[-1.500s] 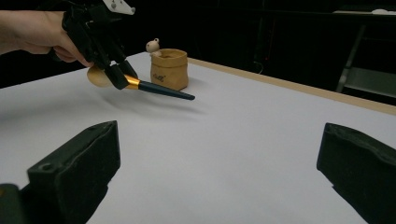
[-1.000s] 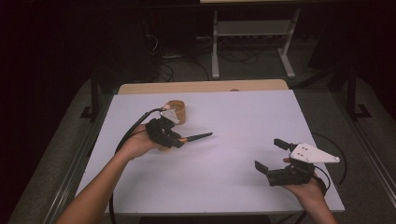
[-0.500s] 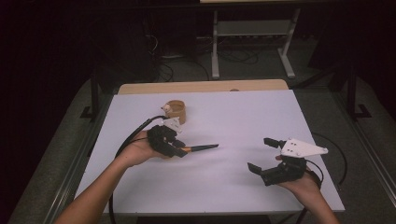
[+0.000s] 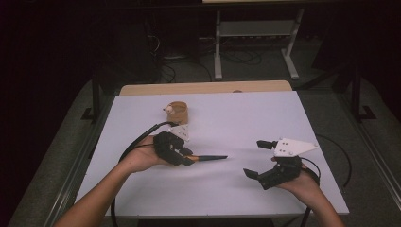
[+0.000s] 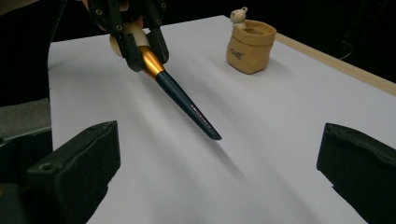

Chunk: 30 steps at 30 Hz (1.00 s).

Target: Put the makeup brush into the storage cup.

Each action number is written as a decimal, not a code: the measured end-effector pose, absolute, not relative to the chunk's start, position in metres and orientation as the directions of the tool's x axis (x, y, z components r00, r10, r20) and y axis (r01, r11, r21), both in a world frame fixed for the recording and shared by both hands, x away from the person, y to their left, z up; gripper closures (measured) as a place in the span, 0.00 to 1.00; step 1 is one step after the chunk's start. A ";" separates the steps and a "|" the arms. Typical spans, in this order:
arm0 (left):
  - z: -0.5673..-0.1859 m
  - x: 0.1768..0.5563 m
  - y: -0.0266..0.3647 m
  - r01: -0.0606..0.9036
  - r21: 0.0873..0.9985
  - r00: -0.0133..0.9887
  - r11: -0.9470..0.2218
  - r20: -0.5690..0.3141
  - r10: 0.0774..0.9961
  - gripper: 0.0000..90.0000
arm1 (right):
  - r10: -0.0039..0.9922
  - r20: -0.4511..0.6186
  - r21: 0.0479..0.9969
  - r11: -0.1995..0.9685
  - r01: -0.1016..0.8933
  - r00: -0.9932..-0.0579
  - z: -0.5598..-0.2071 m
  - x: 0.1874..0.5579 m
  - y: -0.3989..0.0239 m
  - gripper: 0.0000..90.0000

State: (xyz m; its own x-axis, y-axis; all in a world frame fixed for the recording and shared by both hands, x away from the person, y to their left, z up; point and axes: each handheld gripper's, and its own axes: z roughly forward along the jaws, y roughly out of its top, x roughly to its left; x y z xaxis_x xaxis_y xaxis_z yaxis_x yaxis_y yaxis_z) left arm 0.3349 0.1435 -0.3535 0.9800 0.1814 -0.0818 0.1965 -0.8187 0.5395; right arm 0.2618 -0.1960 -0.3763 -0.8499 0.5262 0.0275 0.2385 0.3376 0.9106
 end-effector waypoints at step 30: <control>-0.342 0.311 0.112 0.100 0.525 0.994 -0.845 -0.084 0.066 0.70 | 0.331 0.046 0.834 0.507 0.219 -0.942 -0.374 0.277 -0.144 0.00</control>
